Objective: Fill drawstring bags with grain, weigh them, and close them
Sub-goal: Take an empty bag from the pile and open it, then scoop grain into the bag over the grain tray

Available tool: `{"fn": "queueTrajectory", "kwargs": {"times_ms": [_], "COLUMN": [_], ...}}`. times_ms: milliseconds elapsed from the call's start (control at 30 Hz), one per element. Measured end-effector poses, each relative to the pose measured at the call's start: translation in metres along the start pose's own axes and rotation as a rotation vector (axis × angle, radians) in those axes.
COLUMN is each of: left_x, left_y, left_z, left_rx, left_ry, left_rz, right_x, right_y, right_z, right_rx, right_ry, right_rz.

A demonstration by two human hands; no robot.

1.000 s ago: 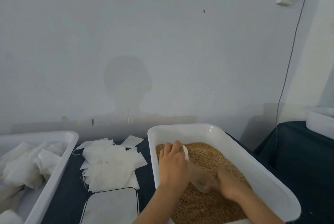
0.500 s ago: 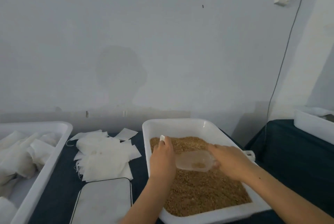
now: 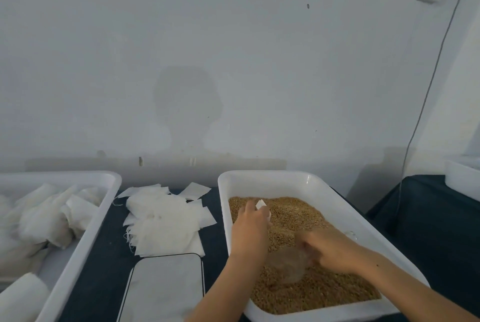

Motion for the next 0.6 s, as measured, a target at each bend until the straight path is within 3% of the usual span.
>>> {"fn": "queueTrajectory", "kwargs": {"times_ms": [267,600], "left_x": [0.0,-0.008], "left_y": [-0.008,-0.005], "left_z": [0.003,-0.009], "left_rx": [0.017,0.206], "left_ry": [-0.064,-0.271], "left_rz": [-0.034,-0.306], "right_x": [-0.012,-0.028], "right_y": [0.033,0.065], "right_z": [0.02,0.065], "right_rx": [0.043,-0.07], "right_ry": [-0.282,-0.222], "right_rz": [-0.049,-0.224]}}
Point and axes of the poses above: each hand's wrist, its own y-axis away from the middle knuckle, its own z-axis out of the back of the hand, x = y × z, the point moved 2 cm from there along -y, towards the middle knuckle, and after that the axes turned 11 degrees about z, right-handed, at the moved point
